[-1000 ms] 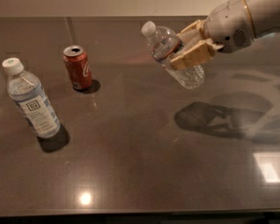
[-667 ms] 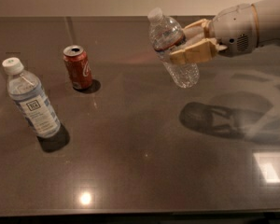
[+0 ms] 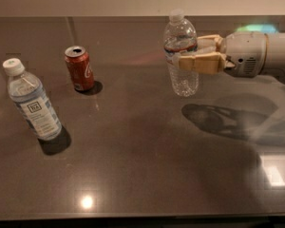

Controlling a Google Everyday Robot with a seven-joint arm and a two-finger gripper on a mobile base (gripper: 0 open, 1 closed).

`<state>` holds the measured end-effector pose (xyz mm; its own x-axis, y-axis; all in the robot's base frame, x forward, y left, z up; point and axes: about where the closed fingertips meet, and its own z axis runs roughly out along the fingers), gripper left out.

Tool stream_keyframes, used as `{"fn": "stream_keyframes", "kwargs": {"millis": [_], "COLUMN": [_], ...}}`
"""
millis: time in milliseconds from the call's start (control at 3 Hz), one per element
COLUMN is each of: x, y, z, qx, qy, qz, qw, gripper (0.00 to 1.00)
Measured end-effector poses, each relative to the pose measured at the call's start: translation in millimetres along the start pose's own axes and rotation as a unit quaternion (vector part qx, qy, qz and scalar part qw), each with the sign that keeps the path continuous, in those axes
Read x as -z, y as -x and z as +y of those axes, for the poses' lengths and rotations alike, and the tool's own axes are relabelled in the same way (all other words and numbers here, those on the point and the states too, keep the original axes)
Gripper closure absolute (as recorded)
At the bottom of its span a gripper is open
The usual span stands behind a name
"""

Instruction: Place water bottle upright

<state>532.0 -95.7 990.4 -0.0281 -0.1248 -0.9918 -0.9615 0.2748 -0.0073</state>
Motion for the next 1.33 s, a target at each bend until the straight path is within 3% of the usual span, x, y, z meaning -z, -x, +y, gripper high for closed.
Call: {"fn": "stream_keyframes", "kwargs": {"millis": [667, 1000, 1333], "x": [14.7, 17.4, 17.4], "y": [-36.2, -50.3, -58.3], "z": [-11.5, -14.9, -15.3], "qx": [-0.061, -0.079, -0.074], "qy": [-0.028, -0.031, -0.025], "qz": [-0.041, -0.057, -0.072], "qw": [0.9969, 0.9948, 0.9943], "gripper": [1.0, 1.0, 1.0]}}
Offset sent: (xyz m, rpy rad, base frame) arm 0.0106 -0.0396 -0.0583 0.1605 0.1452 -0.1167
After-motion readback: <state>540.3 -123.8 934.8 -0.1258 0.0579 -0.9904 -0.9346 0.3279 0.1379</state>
